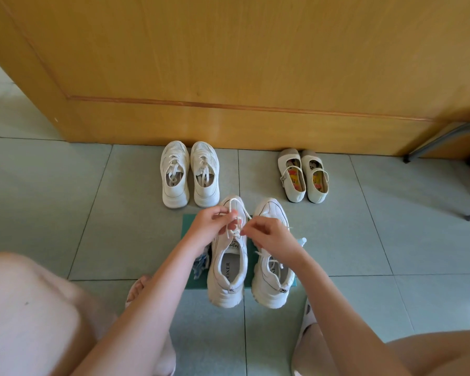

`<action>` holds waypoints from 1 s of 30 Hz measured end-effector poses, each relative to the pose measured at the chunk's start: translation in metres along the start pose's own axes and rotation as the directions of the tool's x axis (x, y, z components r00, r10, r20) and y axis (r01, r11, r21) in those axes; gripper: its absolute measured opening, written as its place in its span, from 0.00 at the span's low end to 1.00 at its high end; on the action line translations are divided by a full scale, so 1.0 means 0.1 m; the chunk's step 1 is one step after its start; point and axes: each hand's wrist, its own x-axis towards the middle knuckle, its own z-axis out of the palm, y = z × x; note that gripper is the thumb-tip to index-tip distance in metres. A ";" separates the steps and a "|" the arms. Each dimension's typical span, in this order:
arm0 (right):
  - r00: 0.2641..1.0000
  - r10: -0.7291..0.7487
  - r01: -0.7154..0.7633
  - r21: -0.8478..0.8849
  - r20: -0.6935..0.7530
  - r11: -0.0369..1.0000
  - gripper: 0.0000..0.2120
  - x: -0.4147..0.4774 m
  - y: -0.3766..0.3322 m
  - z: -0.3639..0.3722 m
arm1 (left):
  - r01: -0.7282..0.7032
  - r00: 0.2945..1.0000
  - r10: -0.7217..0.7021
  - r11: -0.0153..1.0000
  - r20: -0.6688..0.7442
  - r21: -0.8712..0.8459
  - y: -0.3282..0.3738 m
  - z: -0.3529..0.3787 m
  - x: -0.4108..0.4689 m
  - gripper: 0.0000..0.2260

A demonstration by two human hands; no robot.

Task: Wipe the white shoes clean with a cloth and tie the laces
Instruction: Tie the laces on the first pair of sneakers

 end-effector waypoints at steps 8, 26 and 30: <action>0.995 0.091 -0.084 -0.193 0.028 0.978 0.10 0.04 0.07 0.07 | -0.020 0.999 0.022 0.998 -0.036 0.058 0.00 0.00 -0.04 0.04; 0.986 0.163 -0.168 0.327 0.044 0.930 0.13 0.39 0.13 0.11 | -0.147 0.967 0.162 0.985 -0.197 0.088 -0.03 0.10 -0.11 0.05; 0.983 0.168 -0.178 0.177 0.072 0.968 0.11 0.38 0.11 0.07 | -0.129 0.977 0.130 0.992 -0.171 0.019 -0.02 0.09 -0.13 0.06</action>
